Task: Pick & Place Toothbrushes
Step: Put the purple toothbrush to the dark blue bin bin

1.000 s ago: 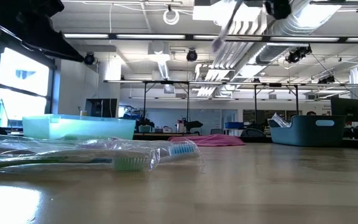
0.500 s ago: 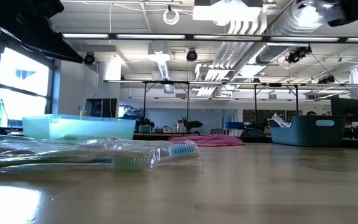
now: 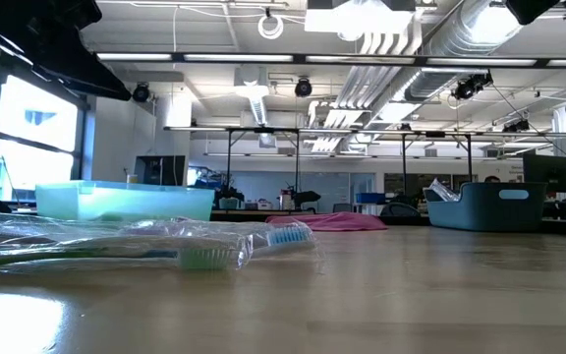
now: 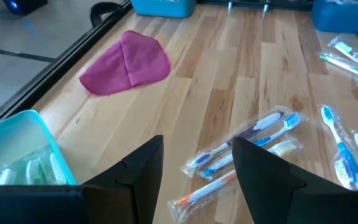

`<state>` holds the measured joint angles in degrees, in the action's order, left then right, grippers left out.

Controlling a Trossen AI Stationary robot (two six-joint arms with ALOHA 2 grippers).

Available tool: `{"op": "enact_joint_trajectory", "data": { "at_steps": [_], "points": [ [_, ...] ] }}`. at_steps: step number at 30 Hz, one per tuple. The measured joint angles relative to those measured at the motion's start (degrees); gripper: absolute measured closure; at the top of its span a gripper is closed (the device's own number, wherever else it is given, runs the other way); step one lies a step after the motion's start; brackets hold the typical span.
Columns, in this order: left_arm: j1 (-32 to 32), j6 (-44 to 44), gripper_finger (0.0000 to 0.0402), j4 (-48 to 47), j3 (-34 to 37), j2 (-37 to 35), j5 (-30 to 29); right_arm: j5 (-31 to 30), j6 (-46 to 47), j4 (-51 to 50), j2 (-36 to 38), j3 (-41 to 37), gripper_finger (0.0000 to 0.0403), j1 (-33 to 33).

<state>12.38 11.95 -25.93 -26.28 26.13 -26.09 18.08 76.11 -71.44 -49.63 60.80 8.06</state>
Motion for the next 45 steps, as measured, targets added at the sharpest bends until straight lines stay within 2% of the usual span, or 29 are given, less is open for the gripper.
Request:
{"op": "enact_joint_trajectory", "data": {
  "at_steps": [12, 19, 24, 32, 39, 45],
  "points": [
    [0.0, 0.35, 0.0215, 0.0, 0.0, 0.02, 0.0, -7.84, 14.28, -0.1, -10.82, 0.0, 0.0385, 23.58],
    [0.0, 0.35, 0.0215, 0.0, 0.0, 0.02, 0.0, -10.91, 23.93, 2.04, -17.48, 0.0, 0.0385, 32.77],
    [0.0, 0.35, 0.0215, 0.0, 0.0, 0.02, 0.0, -12.34, 27.28, 4.13, -21.77, 0.0, 0.0385, 35.93],
    [0.0, 0.35, 0.0215, 0.0, 0.0, 0.04, -0.02, -6.96, 30.65, 4.79, -27.36, 0.0, 0.0385, 37.86],
    [0.0, 0.35, 0.0215, 0.02, 0.0, 0.04, -0.02, -11.02, 30.62, 6.74, -30.02, 0.0, 0.0385, 38.6],
    [0.0, 0.36, 0.0215, 0.02, 0.0, 0.04, -0.02, -10.27, 29.43, 6.35, -32.82, -0.02, 0.0385, 38.6]
  ]
}}
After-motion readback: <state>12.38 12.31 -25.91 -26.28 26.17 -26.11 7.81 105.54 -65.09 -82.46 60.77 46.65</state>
